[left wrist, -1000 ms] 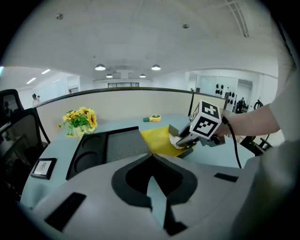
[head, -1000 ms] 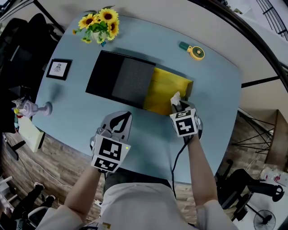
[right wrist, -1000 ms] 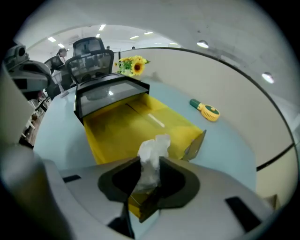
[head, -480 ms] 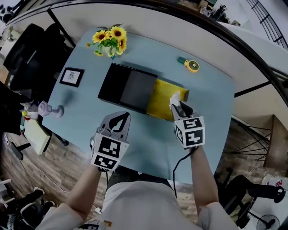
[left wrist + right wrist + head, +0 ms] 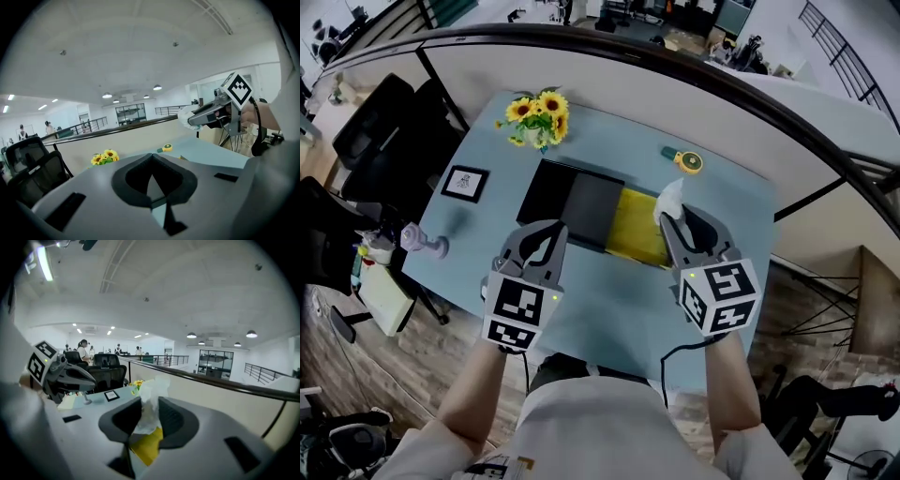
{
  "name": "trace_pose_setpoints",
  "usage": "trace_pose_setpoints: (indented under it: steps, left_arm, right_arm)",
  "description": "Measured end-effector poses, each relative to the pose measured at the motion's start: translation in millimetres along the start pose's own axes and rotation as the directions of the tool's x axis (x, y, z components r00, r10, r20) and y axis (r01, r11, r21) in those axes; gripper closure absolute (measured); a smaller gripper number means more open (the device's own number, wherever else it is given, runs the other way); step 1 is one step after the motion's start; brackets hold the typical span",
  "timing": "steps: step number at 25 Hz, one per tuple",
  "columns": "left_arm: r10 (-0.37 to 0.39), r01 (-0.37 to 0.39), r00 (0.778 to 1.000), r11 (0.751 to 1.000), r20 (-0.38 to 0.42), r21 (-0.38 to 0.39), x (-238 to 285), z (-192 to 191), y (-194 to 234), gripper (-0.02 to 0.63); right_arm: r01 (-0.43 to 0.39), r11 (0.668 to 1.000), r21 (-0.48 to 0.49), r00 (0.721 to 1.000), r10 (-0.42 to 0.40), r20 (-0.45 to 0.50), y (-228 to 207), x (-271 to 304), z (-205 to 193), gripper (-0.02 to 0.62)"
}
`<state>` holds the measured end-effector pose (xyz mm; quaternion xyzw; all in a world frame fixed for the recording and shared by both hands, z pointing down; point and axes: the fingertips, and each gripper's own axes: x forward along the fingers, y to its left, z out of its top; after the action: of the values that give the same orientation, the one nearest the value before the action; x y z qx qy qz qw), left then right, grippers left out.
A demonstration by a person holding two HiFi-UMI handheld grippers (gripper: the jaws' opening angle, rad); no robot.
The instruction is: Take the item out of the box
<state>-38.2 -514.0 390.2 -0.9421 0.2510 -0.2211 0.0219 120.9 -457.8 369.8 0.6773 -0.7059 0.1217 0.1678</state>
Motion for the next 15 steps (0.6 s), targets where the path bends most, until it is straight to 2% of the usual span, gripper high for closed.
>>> trace_pose_setpoints:
  steps: [8, 15]
  left_arm:
    - [0.036, -0.042, 0.99, 0.998, 0.134, 0.043, -50.4, 64.0, 7.5, 0.603]
    - [0.025, -0.036, 0.982, 0.998, 0.19, 0.054, -90.4, 85.3, -1.9, 0.603]
  right_arm:
    - [-0.005, 1.0, 0.029, 0.986, 0.0, 0.166, 18.6, -67.9, 58.9, 0.48]
    - [0.019, 0.999, 0.036, 0.975, -0.026, 0.222, 27.9, -121.0, 69.3, 0.482]
